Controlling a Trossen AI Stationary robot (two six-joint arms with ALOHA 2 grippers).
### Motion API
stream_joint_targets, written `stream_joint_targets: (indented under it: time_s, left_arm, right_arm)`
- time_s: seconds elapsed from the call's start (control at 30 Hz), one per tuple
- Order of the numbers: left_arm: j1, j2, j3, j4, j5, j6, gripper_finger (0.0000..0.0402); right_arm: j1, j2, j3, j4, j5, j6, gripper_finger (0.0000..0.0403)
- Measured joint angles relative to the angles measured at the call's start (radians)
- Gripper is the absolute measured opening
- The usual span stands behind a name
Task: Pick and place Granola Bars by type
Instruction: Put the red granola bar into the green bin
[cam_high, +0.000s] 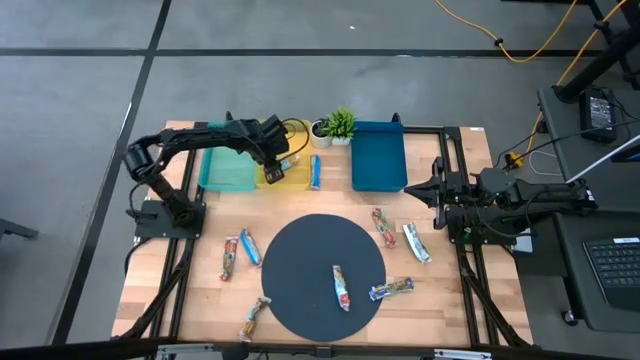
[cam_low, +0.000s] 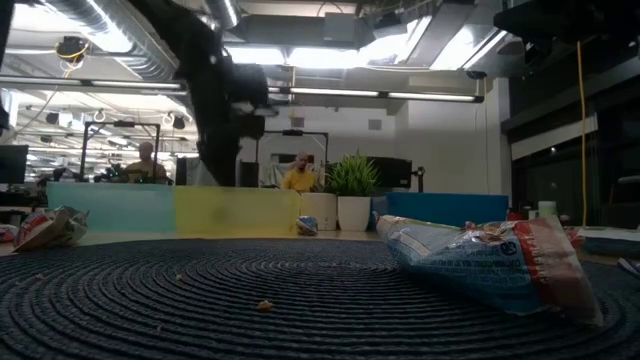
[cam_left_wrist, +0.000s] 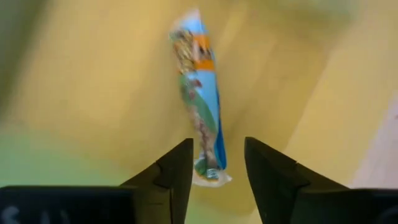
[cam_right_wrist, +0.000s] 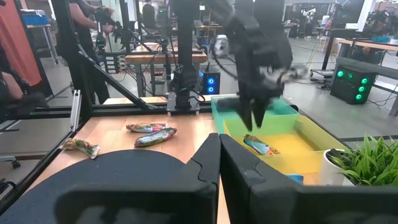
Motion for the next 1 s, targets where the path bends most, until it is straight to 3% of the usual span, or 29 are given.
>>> stream_joint_targets:
  time_s: [0.2, 0.5, 0.77, 1.0]
  left_arm:
    - [-0.047, -0.180, 0.036, -0.049, 0.000, -0.048, 0.0136]
    - [-0.262, -0.455, 0.036, -0.194, -0.009, -0.234, 0.0132]
    - [-0.526, -0.552, 0.036, -0.343, -0.115, -0.587, 0.0132]
    - [-0.758, -0.551, -0.038, -0.496, -0.157, -1.050, 0.0132]
  right_arm:
    - [0.000, 0.000, 0.000, 0.000, 0.000, 0.000, 0.0013]
    - [0.000, 0.000, 0.000, 0.000, 0.000, 0.000, 0.0013]
    - [0.000, 0.000, 0.000, 0.000, 0.000, 0.000, 0.0013]
    - [0.000, 0.000, 0.000, 0.000, 0.000, 0.000, 0.0013]
